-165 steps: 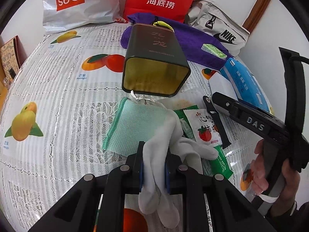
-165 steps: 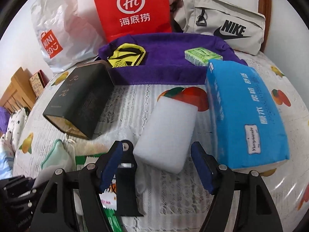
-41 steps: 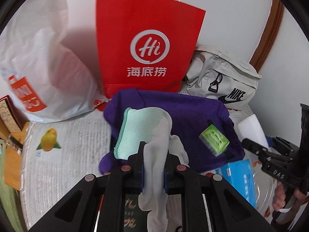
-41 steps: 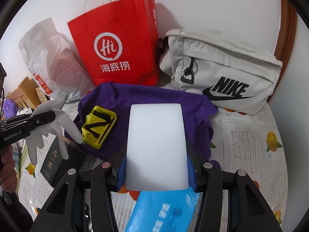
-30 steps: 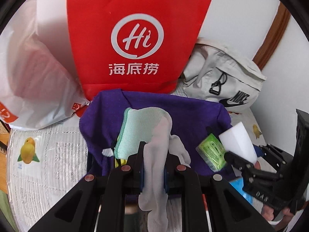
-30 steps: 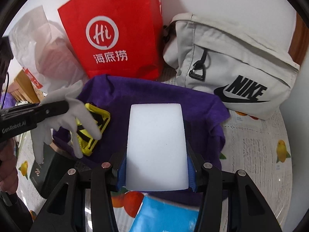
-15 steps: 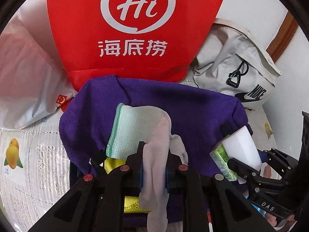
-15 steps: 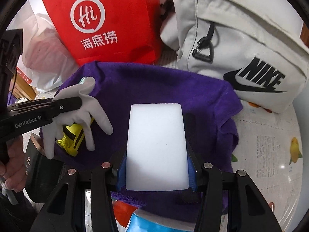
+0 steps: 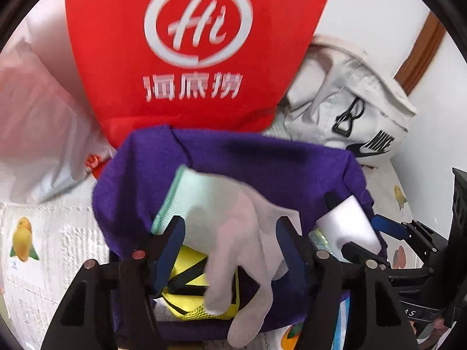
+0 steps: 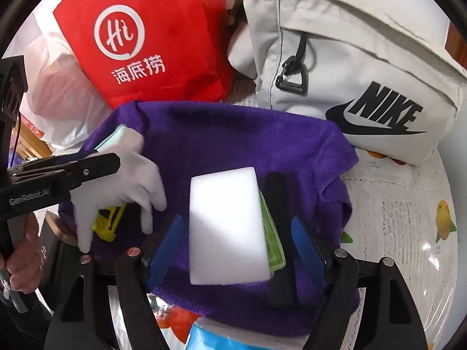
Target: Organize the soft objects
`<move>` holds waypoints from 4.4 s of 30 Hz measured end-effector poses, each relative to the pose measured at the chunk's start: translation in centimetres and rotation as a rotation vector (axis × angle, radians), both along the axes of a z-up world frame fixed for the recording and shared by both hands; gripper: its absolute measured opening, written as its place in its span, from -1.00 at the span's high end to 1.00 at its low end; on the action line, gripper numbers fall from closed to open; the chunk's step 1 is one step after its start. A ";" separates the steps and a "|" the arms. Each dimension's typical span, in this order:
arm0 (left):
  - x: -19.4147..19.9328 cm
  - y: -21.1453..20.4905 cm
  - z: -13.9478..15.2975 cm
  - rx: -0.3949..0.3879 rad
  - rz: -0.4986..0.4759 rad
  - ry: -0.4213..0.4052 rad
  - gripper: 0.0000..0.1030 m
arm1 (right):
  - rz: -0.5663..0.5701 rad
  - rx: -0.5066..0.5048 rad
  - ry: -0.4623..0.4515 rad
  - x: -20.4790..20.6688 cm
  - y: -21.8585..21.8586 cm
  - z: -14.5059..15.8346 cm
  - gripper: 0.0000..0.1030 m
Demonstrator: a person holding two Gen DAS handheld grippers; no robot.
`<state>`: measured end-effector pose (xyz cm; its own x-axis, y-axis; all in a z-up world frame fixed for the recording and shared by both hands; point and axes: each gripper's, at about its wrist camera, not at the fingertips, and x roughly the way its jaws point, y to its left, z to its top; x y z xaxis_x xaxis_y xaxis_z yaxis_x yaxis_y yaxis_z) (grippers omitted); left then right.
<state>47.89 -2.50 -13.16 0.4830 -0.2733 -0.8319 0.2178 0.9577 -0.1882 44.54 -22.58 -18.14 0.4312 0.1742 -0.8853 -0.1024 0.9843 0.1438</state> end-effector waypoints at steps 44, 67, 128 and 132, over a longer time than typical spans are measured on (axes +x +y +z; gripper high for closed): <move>-27.0 6.5 -3.4 0.103 0.140 0.118 -0.22 | 0.051 0.109 -0.047 -27.8 3.3 2.8 -0.43; -28.4 13.0 -4.7 0.013 0.213 0.111 -0.22 | 0.205 0.114 -0.025 -23.3 13.8 -3.3 0.51; -30.2 8.3 -3.6 0.036 0.110 0.098 -0.22 | 0.101 -0.045 0.005 -29.4 4.2 -2.7 0.26; -30.3 8.0 -3.2 0.038 0.110 0.093 -0.22 | 0.135 -0.117 -0.034 -29.5 5.3 -3.0 0.36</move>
